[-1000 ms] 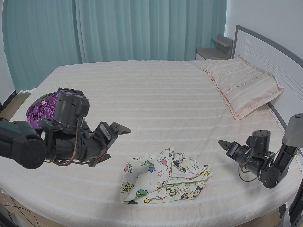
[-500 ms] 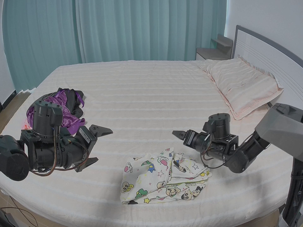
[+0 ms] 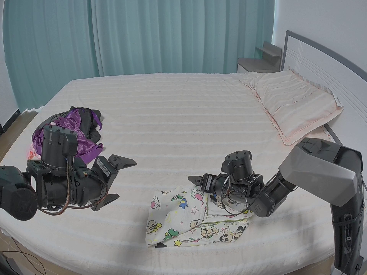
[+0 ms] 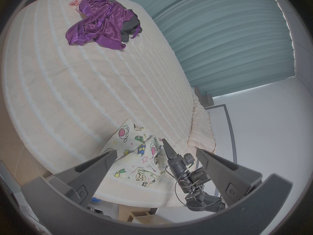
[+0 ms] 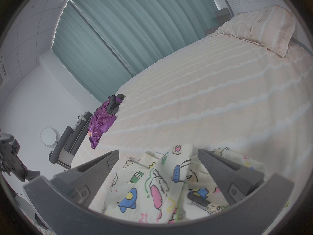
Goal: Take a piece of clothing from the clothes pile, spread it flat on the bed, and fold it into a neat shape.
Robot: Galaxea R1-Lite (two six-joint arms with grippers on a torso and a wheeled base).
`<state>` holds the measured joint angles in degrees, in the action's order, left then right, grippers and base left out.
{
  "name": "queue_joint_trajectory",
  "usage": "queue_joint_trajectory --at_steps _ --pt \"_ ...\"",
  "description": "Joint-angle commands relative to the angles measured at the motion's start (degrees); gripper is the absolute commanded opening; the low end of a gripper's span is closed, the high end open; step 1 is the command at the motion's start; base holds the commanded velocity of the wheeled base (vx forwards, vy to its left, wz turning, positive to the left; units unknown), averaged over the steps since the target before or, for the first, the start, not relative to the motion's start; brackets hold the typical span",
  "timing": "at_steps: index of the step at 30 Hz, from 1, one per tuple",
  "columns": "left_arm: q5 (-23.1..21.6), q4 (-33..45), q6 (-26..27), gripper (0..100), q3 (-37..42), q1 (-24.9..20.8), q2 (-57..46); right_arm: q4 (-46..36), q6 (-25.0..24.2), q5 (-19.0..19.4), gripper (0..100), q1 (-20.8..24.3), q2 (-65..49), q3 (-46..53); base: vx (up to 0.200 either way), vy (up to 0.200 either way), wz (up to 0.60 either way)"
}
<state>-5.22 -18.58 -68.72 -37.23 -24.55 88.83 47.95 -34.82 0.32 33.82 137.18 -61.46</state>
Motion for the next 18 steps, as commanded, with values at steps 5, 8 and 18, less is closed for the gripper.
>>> queue_joint_trajectory --at_steps 5,8,18 --pt "0.0 0.0 0.0 100 0.0 -0.1 0.4 -1.4 1.0 -0.1 100 0.2 2.1 -2.4 0.0 0.0 0.0" --pt "0.0 0.0 0.0 100 0.0 -0.1 0.4 -2.5 2.1 -0.2 0 0.2 2.6 -3.1 0.0 0.0 0.0" --pt "-0.1 0.0 0.0 100 0.0 -0.1 0.5 -2.2 2.5 -1.5 0 0.1 -0.9 0.4 0.0 0.0 0.0"
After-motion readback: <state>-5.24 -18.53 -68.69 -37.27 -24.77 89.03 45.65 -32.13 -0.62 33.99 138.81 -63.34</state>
